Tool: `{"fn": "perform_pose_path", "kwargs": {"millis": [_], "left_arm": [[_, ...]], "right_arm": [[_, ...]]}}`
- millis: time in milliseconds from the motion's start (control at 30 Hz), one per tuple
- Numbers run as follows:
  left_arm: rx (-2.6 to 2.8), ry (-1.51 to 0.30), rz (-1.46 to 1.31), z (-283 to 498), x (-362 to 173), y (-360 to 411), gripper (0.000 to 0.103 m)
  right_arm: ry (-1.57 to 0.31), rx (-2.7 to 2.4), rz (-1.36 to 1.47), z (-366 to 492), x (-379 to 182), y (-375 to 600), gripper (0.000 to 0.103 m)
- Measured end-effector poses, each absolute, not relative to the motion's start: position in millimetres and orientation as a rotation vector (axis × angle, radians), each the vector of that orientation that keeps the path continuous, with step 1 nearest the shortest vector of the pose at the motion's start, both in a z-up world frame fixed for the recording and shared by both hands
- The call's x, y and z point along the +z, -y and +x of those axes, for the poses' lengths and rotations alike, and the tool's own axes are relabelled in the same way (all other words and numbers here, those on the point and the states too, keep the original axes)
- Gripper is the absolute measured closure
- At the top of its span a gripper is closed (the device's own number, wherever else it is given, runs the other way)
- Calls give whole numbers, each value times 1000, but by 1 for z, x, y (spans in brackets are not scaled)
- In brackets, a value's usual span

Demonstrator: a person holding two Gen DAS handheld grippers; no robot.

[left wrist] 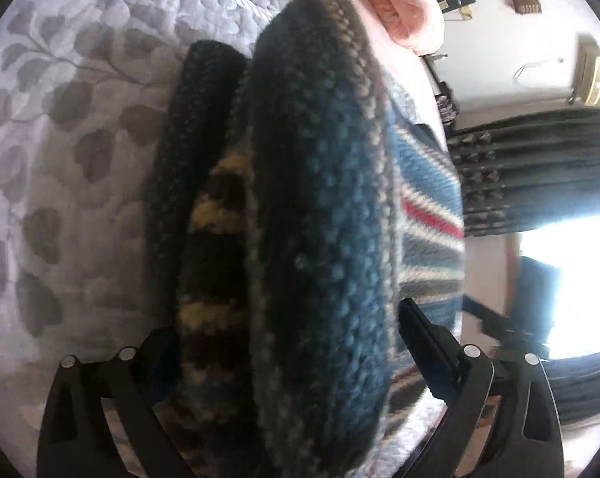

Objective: Fold small clothes

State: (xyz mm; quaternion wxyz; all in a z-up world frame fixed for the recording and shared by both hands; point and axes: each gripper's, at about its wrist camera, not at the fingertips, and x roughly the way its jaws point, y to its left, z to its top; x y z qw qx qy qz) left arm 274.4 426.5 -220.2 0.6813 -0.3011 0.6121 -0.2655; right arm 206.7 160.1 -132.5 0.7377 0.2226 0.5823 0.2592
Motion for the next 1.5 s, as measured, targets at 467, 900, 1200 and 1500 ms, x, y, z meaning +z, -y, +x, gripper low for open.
{"fn": "perform_pose_path", "kwargs": {"millis": [467, 900, 1200, 1500], "left_arm": [[-690, -1317, -688, 256, -206, -392, 48], [-883, -1228, -764, 154, -174, -252, 50], [-754, -1362, -687, 130, -236, -220, 43], [-591, -1311, -529, 58, -203, -234, 27]], "right_arm": [[-1319, 685, 802, 214, -171, -136, 44], [-1214, 629, 735, 81, -94, 0, 45], [-1307, 482, 692, 42, -158, 27, 35], [-1318, 464, 636, -26, -147, 63, 26]]}}
